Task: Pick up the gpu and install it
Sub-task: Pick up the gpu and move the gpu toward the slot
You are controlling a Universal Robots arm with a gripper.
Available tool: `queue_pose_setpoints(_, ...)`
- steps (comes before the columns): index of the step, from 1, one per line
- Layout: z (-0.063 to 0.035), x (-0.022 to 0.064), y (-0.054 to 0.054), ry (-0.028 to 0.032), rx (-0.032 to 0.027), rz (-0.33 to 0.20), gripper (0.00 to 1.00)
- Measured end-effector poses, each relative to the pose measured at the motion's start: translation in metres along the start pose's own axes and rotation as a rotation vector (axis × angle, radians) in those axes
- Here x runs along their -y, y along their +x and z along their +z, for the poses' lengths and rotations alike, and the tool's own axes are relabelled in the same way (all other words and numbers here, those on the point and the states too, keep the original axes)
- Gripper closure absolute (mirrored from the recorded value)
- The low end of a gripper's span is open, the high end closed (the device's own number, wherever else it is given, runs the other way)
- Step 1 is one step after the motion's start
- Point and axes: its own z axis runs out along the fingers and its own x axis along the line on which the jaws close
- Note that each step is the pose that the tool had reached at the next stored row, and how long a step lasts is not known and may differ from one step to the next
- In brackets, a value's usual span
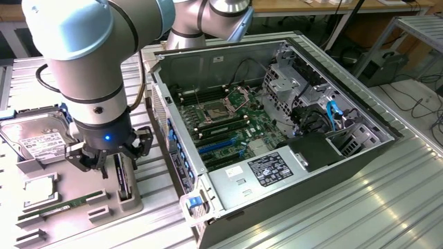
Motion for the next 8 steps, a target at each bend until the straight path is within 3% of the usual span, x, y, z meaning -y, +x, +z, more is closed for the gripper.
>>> queue_pose_setpoints(2, 0.0, 0.0, -0.0001, -0.0325, 0.0001, -0.001, 0.4)
queue_pose_setpoints(8, 0.0, 0.0, -0.0001, -0.0329, 0.0001, 0.0, 0.4)
